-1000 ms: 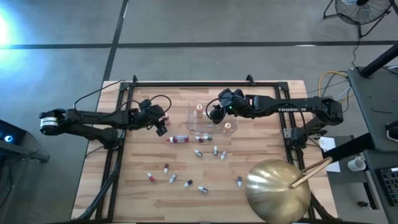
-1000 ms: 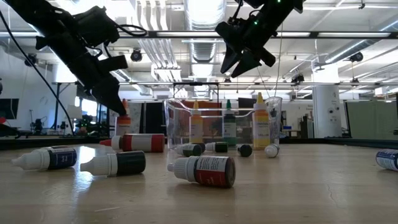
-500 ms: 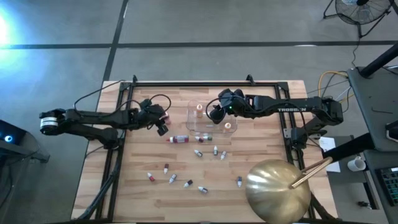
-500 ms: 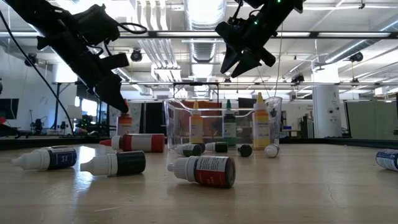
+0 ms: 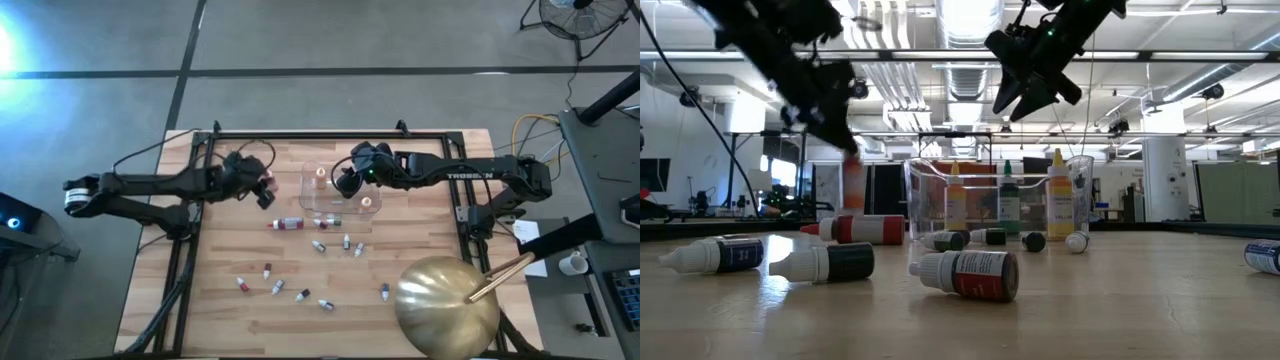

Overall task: Pick & Place food coloring
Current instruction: Put the large orange food coloring bottle in the transparent bin

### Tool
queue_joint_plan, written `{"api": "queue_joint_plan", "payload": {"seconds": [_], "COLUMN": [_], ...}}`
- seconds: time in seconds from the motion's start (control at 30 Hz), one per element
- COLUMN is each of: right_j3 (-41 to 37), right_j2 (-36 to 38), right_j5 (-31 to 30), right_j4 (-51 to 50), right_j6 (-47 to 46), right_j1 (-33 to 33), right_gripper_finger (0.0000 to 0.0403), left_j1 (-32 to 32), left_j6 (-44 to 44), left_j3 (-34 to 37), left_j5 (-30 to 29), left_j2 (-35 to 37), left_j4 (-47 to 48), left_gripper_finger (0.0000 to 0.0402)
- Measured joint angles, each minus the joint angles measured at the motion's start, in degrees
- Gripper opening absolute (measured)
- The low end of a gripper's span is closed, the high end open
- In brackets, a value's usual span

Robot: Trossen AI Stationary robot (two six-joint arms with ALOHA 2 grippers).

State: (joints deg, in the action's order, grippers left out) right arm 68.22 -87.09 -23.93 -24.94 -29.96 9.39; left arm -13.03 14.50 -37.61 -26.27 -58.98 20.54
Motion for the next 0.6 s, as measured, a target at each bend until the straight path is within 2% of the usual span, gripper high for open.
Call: {"api": "queue_joint_plan", "payload": {"seconds": [0.27,0.43,0.6], "right_j3": [0.73,2.3,3.56], "right_j2": [0.02,1.62,4.43], "right_j5": [-0.04,-0.12,-3.94], "right_j4": [0.0,0.09,0.07], "right_j6": [0.17,0.08,1.03], "right_j1": [0.0,0.0,0.0], "right_gripper_finger": [0.0192,0.0192,0.0192], "left_j1": [0.25,1.78,5.88], "left_j6": [-5.96,-7.35,-11.59], "left_j3": [-16.52,-20.58,-23.52], "left_j5": [2.16,5.94,5.35], "left_j2": [-1.47,-6.89,-14.53], "left_j4": [1.75,1.39,-0.65], "left_gripper_finger": [0.0086,0.0086,0.0085]}}
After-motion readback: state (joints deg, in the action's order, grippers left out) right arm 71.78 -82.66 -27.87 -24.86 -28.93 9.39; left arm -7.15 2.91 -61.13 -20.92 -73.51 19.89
